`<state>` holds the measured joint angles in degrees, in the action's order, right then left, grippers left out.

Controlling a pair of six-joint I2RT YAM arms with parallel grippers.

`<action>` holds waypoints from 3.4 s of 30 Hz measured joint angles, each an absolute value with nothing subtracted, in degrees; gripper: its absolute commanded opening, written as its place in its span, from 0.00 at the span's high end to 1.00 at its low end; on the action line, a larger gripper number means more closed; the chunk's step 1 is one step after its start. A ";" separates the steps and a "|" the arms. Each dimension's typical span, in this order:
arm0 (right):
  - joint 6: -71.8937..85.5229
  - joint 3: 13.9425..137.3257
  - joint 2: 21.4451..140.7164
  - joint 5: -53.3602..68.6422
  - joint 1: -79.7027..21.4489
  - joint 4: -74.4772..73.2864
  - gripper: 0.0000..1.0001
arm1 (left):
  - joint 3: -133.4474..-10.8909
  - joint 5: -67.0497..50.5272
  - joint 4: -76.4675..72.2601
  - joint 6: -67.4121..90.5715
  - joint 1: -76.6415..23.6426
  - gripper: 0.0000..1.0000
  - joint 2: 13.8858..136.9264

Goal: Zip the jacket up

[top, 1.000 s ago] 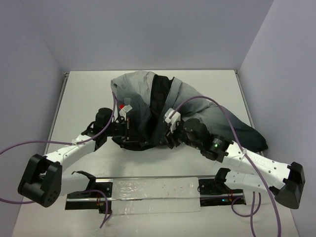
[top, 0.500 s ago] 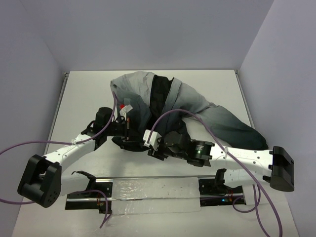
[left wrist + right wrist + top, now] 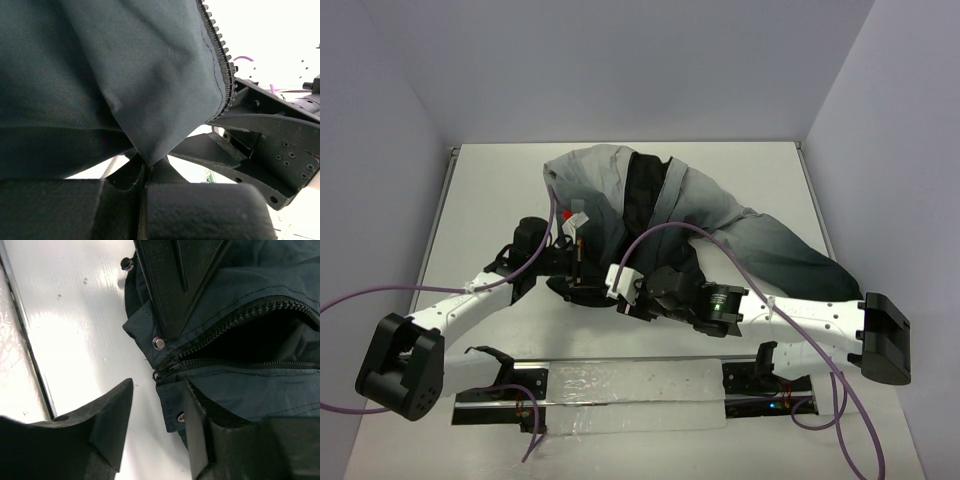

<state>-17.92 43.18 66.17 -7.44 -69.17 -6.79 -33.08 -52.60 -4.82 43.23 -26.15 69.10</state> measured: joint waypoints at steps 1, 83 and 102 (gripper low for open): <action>-17.94 43.18 66.41 -7.70 -69.18 -6.70 0.52 | -33.08 -52.62 -4.82 43.24 -26.15 1.00 69.10; -22.06 43.30 69.21 -16.28 -69.47 3.99 1.00 | -40.55 -52.78 11.13 34.29 -23.87 0.01 69.46; -16.77 43.62 71.92 -8.67 -69.12 4.34 1.00 | -44.49 -30.07 22.92 38.30 -12.05 0.19 52.38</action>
